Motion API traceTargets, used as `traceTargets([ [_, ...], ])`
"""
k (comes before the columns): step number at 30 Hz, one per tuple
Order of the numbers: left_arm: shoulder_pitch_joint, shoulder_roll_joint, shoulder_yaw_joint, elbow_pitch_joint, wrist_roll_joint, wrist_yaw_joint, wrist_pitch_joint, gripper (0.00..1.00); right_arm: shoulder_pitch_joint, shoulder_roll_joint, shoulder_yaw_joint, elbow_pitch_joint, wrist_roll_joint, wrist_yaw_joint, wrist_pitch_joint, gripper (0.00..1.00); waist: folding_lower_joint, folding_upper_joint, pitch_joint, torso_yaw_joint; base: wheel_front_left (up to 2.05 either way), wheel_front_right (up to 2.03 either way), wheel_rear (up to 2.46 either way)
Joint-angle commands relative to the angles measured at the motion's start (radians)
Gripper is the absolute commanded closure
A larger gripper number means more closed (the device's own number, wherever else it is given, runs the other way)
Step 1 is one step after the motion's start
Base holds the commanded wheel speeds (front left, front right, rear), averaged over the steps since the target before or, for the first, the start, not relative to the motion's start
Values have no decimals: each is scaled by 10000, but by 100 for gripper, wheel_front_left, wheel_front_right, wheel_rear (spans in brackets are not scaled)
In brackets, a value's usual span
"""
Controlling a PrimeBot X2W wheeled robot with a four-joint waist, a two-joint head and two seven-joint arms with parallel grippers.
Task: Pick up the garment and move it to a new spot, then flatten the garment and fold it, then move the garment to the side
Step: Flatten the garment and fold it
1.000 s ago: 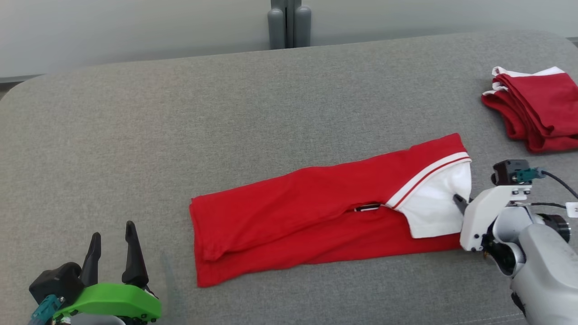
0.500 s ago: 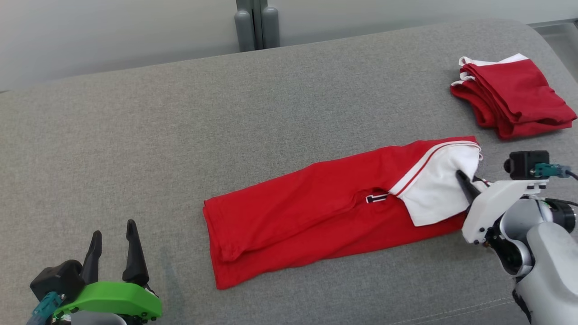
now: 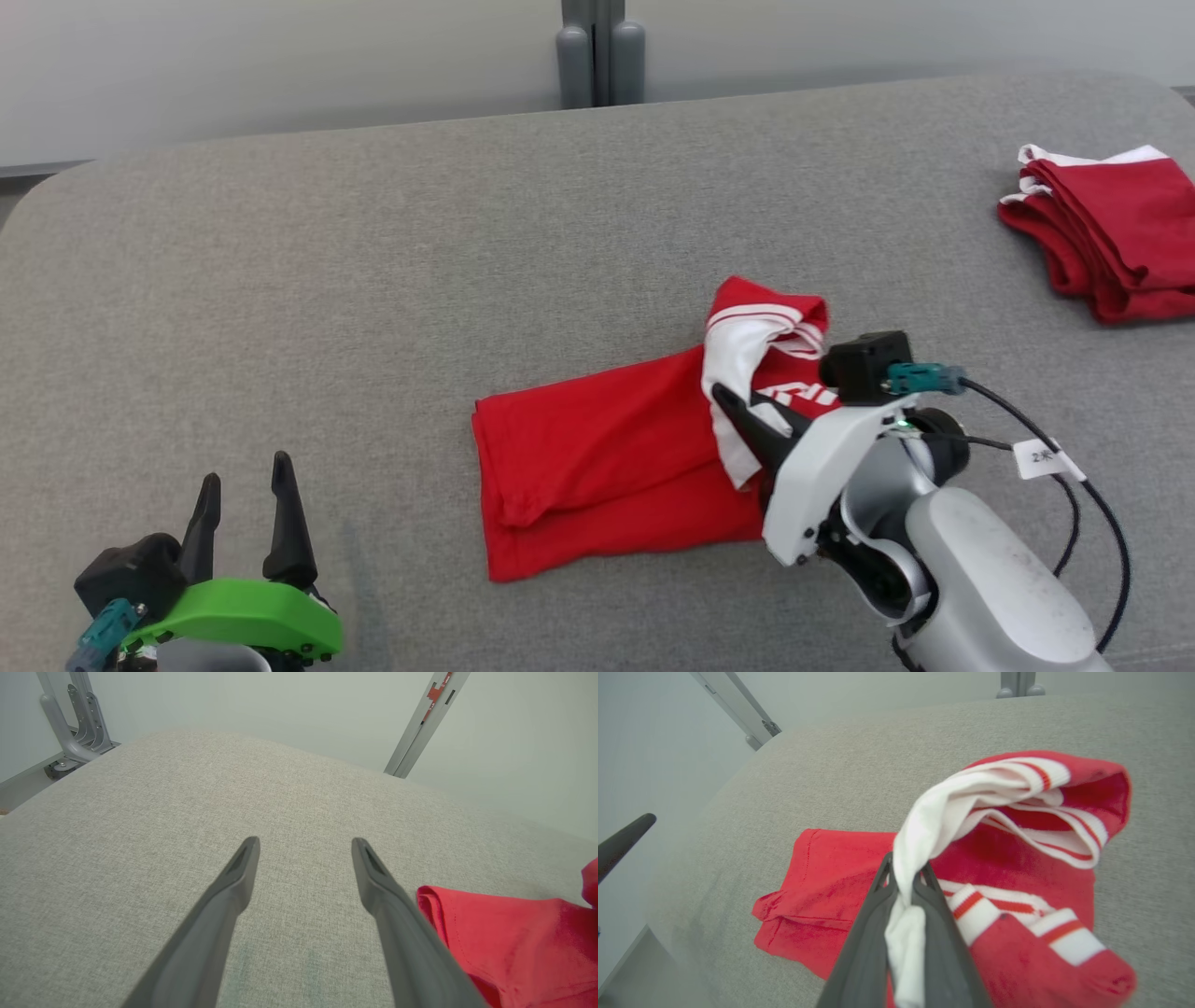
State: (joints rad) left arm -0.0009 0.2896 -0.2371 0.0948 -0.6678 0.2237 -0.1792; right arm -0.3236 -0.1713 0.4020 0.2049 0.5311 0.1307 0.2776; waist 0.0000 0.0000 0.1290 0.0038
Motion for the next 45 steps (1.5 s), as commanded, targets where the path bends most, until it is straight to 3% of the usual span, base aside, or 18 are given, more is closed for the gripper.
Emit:
traceTargets([
  [1, -194, -22, -55, 14, 25, -43, -42, 0, -220, 176, 201, 107, -23, -4, -15, 100, 0, 0, -37, 378, 0, 0, 0],
  [12, -512, -376, -530, 336, 120, -230, -91, 0, -1226, 1003, 1760, 2140, 144, -4, -206, 100, 0, 0, 40, 1593, 0, 0, 0],
  [21, -657, -507, -623, 665, 59, -351, -266, 0, -1921, 1181, 2474, 3700, 485, -4, -674, 100, 0, 0, 93, 1887, 0, 0, 0],
  [23, -651, -502, -615, 702, 44, -355, -269, 0, -2024, 1196, 2745, 3922, 555, -4, -798, 64, 0, 0, 88, 1873, 0, 0, 0],
  [24, -642, -492, -612, 722, 39, -360, -284, 0, -2099, 1204, 2904, 3953, 632, -4, -918, 23, 0, 0, 85, 1854, 0, 0, 0],
  [25, -649, -489, -617, 734, 37, -358, -293, 0, -2130, 1207, 3078, 3933, 726, -4, -996, 0, 0, 0, 81, 1834, 0, 0, 0],
  [35, -622, -411, -673, 734, 45, -283, -252, 0, -2353, 1202, 4148, 3182, 932, -4, -2041, 0, 0, 0, 12, 1329, 0, 0, 0],
  [39, -616, -378, -684, 736, 29, -281, -231, 0, -2206, 1200, 3878, 2835, 802, -4, -2479, 0, 0, 0, -25, 1154, 0, 0, 0],
  [45, -480, -332, -727, 760, 17, -247, -206, 0, -1842, 969, 2616, 2274, 326, -4, -3162, 0, 0, 0, -160, 948, 0, 0, 0],
])
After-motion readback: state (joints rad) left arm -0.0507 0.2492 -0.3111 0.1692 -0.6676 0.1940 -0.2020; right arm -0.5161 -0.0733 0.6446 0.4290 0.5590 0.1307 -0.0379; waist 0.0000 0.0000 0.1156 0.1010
